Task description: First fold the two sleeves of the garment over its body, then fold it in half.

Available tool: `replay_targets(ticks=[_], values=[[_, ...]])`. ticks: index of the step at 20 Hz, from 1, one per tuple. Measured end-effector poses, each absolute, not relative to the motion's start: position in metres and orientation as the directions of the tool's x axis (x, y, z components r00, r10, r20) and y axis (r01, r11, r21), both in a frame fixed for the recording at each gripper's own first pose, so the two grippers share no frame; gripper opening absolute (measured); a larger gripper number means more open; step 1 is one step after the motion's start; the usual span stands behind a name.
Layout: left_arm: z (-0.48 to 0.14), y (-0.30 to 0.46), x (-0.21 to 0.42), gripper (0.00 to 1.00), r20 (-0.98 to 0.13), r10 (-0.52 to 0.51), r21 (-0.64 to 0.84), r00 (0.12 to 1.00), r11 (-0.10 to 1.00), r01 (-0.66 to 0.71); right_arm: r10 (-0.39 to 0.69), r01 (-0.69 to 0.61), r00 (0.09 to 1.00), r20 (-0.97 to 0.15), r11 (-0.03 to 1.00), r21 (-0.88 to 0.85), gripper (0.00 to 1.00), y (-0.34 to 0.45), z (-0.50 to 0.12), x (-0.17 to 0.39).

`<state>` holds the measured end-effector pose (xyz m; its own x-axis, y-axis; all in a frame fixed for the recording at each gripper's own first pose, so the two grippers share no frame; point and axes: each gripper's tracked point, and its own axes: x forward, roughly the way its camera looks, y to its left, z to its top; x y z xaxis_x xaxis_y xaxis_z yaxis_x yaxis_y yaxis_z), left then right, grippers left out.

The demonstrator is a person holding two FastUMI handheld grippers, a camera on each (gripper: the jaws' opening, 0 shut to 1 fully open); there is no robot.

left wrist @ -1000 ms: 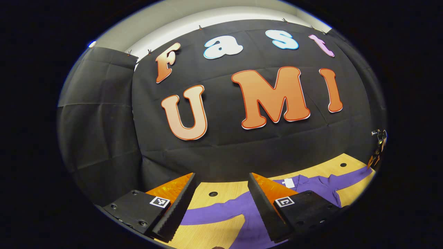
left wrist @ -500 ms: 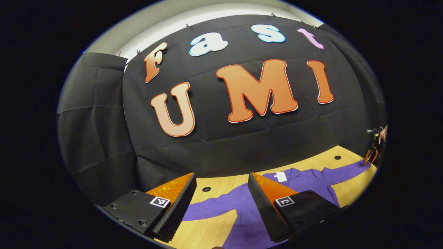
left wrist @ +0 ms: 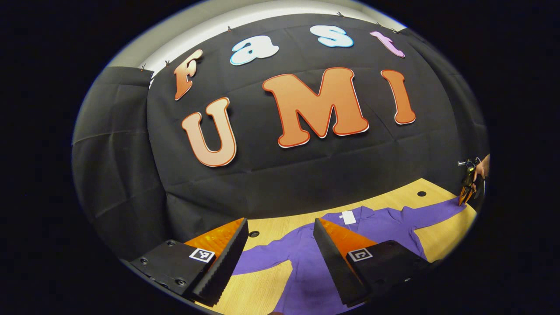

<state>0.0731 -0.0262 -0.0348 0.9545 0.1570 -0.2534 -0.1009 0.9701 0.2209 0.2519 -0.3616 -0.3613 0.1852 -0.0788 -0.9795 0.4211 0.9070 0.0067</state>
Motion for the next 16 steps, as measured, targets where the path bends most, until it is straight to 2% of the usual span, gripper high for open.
replay_targets(ticks=[2, 3, 4, 5, 10, 16], values=[[-0.032, -0.029, 0.071, 0.94, -0.249, 0.147, 0.228, 0.957, 0.969, -0.09, -0.075, 0.426, 0.187, -0.979, 0.905, 0.012, 0.11, -0.357, -0.359, 0.255], [-0.032, -0.029, 0.069, 0.94, -0.245, 0.143, 0.232, 0.959, 0.969, -0.085, -0.045, 0.435, 0.186, -0.982, 0.9, 0.041, 0.09, -0.354, -0.361, 0.253], [-0.031, -0.028, 0.067, 0.94, -0.242, 0.141, 0.237, 0.96, 0.968, -0.082, 0.031, 0.467, 0.185, -0.982, 0.877, 0.115, 0.06, -0.34, -0.357, 0.253], [-0.031, -0.025, 0.064, 0.94, -0.24, 0.141, 0.241, 0.96, 0.967, -0.082, 0.083, 0.492, 0.21, -0.974, 0.852, 0.179, 0.04, -0.328, -0.349, 0.257], [-0.041, -0.007, 0.062, 0.94, -0.243, 0.134, 0.191, 0.961, 0.978, -0.088, 0.123, 0.428, 0.302, -0.945, 0.869, 0.25, 0.04, -0.293, -0.29, 0.268], [-0.047, 0.029, 0.075, 0.94, -0.218, 0.07, 0.143, 0.974, 0.989, -0.04, 0.122, 0.333, 0.401, -0.908, 0.904, 0.268, 0.03, -0.215, -0.199, 0.271]])
